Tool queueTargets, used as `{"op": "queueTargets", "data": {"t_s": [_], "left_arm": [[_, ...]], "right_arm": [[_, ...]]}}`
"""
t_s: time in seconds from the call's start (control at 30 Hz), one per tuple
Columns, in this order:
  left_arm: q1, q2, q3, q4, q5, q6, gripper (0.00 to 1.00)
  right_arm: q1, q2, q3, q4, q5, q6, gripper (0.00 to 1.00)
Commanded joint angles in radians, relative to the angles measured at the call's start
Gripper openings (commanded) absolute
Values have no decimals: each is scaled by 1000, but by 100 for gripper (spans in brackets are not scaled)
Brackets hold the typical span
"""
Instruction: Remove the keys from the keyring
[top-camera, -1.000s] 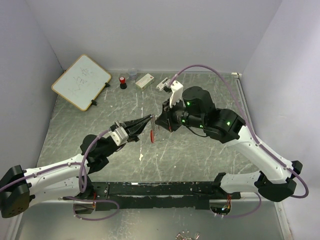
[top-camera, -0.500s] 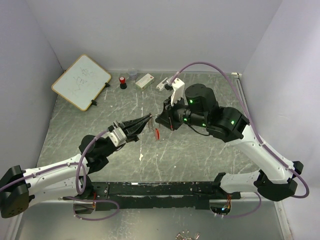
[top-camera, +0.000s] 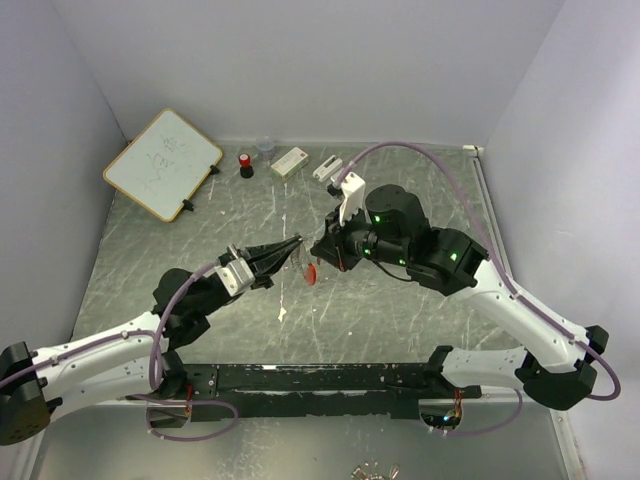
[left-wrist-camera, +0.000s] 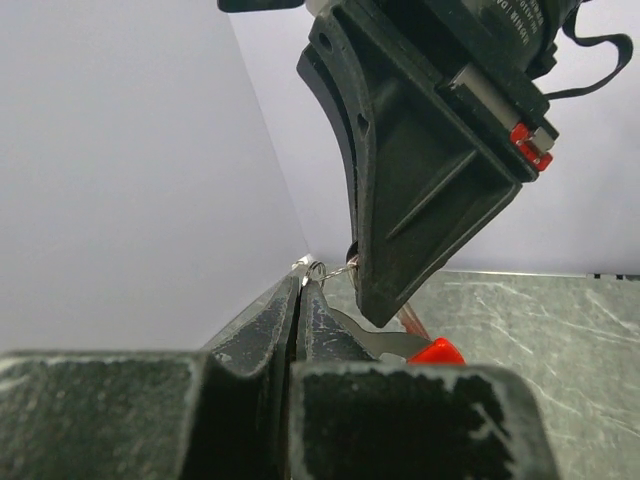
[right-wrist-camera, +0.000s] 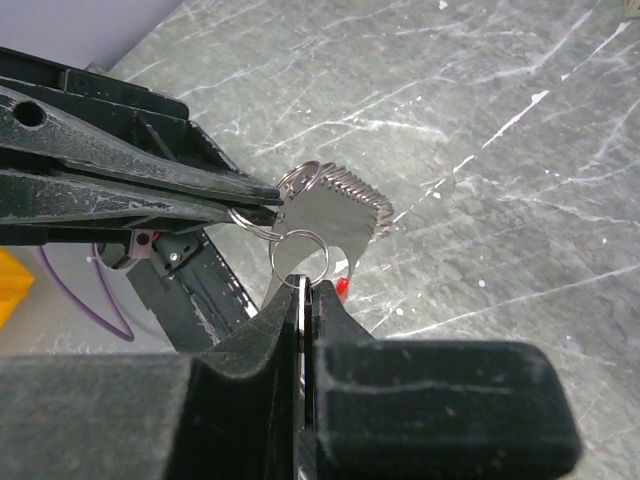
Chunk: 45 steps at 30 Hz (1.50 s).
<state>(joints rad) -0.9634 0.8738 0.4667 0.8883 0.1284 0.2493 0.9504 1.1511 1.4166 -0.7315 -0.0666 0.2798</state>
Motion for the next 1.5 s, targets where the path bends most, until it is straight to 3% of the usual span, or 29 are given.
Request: {"op": "queueTargets", "data": {"t_s": [0.0,0.17,0.37,0.67,1.0,1.27,1.47], "left_arm": [[18,-65,64,-15,33,-13,7],[18,-81,81,-49,92,-72,7],[20,-98,64,-24,108,-122,7],[66,-112,95,-50,218,-259,7],[75,-131,197,-140,287,-388,7],[76,-100,207,-106,320,-420,7],[76,-89,223,-120,351,-433,7]], "right_arm": [[-4,-39,-55,63,3,-36,0],[-4,-46,-113,135,4,-65,0],[-3,-105,-190,199,36,-88,11],[-4,-234,-311,330,29,-103,13],[-2,-286,-392,363,6,-125,26],[-2,-307,-368,404,-12,-149,27],[-2,-350,-408,550,-43,-163,26]]}}
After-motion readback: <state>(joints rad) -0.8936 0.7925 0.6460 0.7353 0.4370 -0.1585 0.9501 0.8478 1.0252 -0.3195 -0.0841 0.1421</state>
